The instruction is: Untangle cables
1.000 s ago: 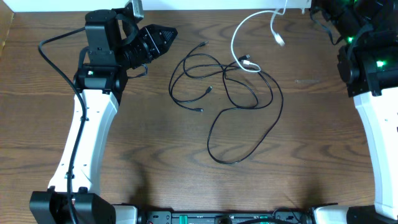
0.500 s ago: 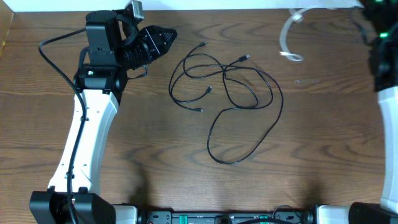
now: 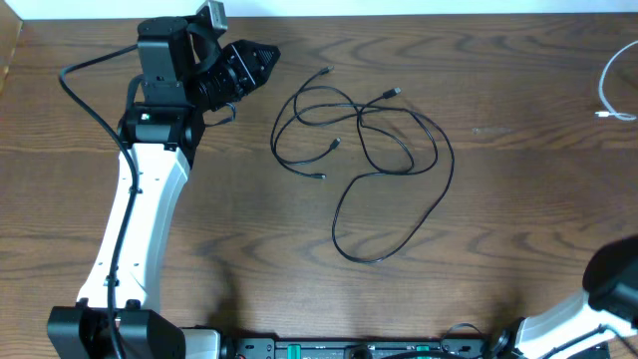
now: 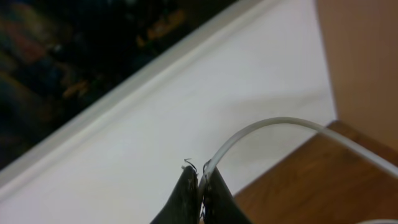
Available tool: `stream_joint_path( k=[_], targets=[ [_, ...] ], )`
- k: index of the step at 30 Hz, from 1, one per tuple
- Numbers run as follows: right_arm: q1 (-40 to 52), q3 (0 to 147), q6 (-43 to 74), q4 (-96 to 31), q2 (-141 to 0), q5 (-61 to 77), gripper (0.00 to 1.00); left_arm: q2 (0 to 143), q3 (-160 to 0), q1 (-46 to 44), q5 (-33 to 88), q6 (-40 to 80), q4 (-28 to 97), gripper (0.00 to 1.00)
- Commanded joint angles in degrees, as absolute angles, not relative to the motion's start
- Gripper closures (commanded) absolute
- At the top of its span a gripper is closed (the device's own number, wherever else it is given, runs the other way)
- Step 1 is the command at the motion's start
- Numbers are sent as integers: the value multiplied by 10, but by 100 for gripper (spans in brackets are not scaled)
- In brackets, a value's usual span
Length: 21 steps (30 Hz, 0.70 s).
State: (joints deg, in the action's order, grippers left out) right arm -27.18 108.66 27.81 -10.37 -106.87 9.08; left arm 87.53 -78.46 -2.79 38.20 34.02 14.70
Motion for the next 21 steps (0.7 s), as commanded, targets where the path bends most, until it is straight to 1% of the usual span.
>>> stream_joint_path(
  k=[1,6,8,10,13,14,15,16,17,18,21],
  targets=[
    [-267,1095,293,-23,-1143,11,98,865,-797,-29,364,330,145,76],
    [-252,1095,334,139,-1242,-97,99,865,-797,-29,363,330,146,76],
    [-245,1095,334,181,-1275,-129,98,865,-797,-29,363,330,146,76],
    [-242,1095,334,186,-1299,-143,98,865,-797,-29,355,330,147,76],
    [-241,1095,334,157,-1331,-144,98,865,-797,-30,338,330,152,76],
    [-241,1095,334,121,-1350,-143,73,865,-797,-30,335,330,155,76],
    [-241,1095,334,102,-1357,-139,50,865,-797,-30,335,330,155,76],
    [-241,1095,332,85,-1362,-133,23,865,-797,-30,335,330,156,76],
    [-241,1095,329,66,-1366,-128,1,865,-797,-30,335,330,156,76],
    [-242,1095,310,41,-1366,-115,1,865,-797,-30,335,330,156,76],
    [-242,1095,260,17,-1355,-69,1,865,-797,-30,333,330,156,76]
  ],
)
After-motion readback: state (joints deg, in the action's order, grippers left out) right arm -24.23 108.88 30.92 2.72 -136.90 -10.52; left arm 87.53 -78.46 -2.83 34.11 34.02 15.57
